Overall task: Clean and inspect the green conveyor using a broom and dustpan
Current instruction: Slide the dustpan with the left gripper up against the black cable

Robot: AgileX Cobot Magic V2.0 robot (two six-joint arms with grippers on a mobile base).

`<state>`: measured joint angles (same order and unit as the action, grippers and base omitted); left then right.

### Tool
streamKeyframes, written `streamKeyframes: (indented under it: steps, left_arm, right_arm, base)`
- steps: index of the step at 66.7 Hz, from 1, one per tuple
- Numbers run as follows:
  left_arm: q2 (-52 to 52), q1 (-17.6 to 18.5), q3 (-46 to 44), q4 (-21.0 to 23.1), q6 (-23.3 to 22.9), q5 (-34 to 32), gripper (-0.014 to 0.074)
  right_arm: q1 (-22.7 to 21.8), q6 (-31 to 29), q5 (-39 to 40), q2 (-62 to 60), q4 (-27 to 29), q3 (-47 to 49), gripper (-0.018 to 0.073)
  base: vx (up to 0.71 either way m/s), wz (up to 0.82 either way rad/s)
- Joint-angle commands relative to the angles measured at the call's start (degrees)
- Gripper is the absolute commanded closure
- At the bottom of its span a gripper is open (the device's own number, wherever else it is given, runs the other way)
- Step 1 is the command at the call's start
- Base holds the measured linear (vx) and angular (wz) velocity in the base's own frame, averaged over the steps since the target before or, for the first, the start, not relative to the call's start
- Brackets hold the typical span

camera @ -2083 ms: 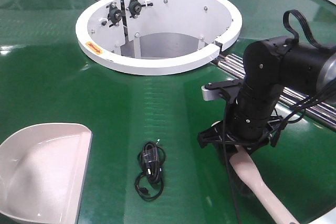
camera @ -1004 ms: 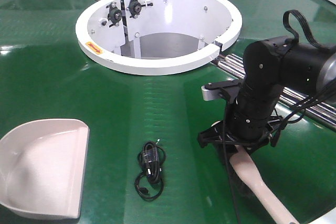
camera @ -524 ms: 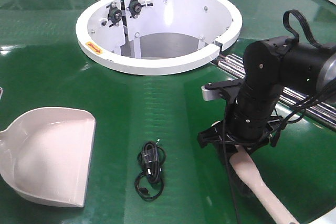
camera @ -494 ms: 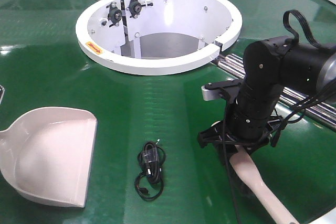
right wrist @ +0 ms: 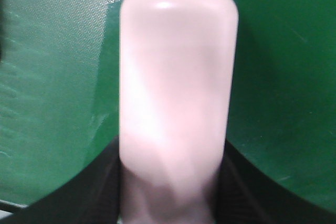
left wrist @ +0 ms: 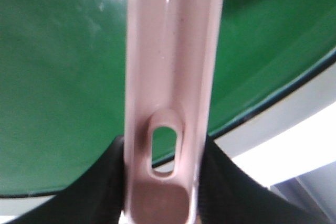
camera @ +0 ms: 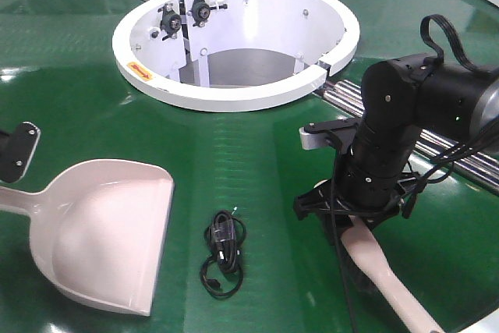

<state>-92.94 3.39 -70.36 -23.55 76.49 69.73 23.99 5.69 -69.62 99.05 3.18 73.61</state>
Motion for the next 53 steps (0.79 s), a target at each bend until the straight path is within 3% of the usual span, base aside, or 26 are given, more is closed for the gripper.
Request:
streamKeyframes:
  steps: [1, 53]
  left_arm:
    - [2.47, 1.76, -1.41, 3.85, -2.87, 1.68, 0.0621]
    - [-1.66, 11.33, -1.41, 7.65, -8.33, 1.68, 0.062]
  right_arm:
    - [-0.24, 0.04, -0.39, -2.79, -0.08, 1.55, 0.0564]
    - [-0.24, 0.04, -0.39, -2.79, -0.08, 1.55, 0.0564]
  base:
    - [0.0, 0.0]
    - [0.0, 0.0]
